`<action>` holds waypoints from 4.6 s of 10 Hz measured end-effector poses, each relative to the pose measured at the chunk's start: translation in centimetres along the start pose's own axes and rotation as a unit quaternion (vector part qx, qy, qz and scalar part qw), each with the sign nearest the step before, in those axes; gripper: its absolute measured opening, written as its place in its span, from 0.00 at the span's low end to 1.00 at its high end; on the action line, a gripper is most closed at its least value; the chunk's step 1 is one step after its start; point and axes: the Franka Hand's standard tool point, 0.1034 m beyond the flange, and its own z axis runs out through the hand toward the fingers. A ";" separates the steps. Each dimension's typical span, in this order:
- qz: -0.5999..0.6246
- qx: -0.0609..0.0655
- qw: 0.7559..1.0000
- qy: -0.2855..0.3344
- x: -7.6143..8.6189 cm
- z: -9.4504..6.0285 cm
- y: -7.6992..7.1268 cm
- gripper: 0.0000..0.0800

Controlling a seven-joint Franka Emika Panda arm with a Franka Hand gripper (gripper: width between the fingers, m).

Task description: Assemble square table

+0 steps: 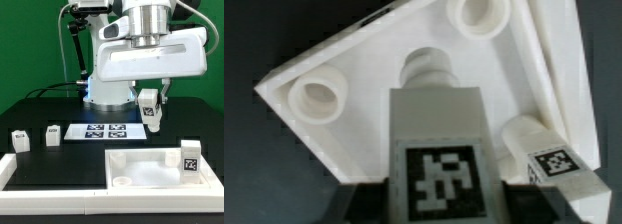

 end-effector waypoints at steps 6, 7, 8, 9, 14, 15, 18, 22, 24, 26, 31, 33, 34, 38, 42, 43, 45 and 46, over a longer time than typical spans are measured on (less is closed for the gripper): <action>-0.046 -0.006 0.998 0.039 2.3 -1.5 -0.1 0.36; -0.044 -0.005 0.998 0.036 2.2 -1.2 0.0 0.36; -0.044 -0.005 0.998 0.035 2.2 -1.2 -0.1 0.36; -0.051 -0.006 0.998 0.036 2.5 -1.1 0.1 0.36; -0.069 -0.001 0.993 0.101 9.1 -0.9 0.1 0.36; -0.068 0.000 0.993 0.100 9.1 -0.8 0.2 0.36; -0.069 0.016 0.987 0.141 8.5 1.0 -0.4 0.36; -0.061 0.010 0.984 0.166 7.9 4.4 0.2 0.36; -0.070 0.003 0.984 0.165 8.1 4.6 0.9 0.36; -0.072 -0.003 0.984 0.162 8.0 5.7 1.3 0.36; -0.085 -0.008 0.982 0.168 9.4 6.0 1.1 0.36; -0.081 -0.009 0.983 0.167 9.3 6.1 1.4 0.36; -0.084 -0.010 0.981 0.175 9.5 6.2 1.6 0.36; -0.097 -0.012 0.976 0.195 9.7 6.5 1.8 0.36; -0.108 -0.021 0.976 0.189 9.2 7.5 2.7 0.36; -0.109 -0.020 0.975 0.194 9.2 7.6 2.5 0.36; -0.114 -0.021 0.975 0.189 9.1 7.7 2.5 0.47; -0.117 -0.022 0.975 0.189 9.1 7.8 2.5 0.47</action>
Offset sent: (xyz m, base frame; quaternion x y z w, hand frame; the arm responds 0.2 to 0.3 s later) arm 0.0144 -0.0455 0.0232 -0.0573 0.0598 -0.0784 0.9935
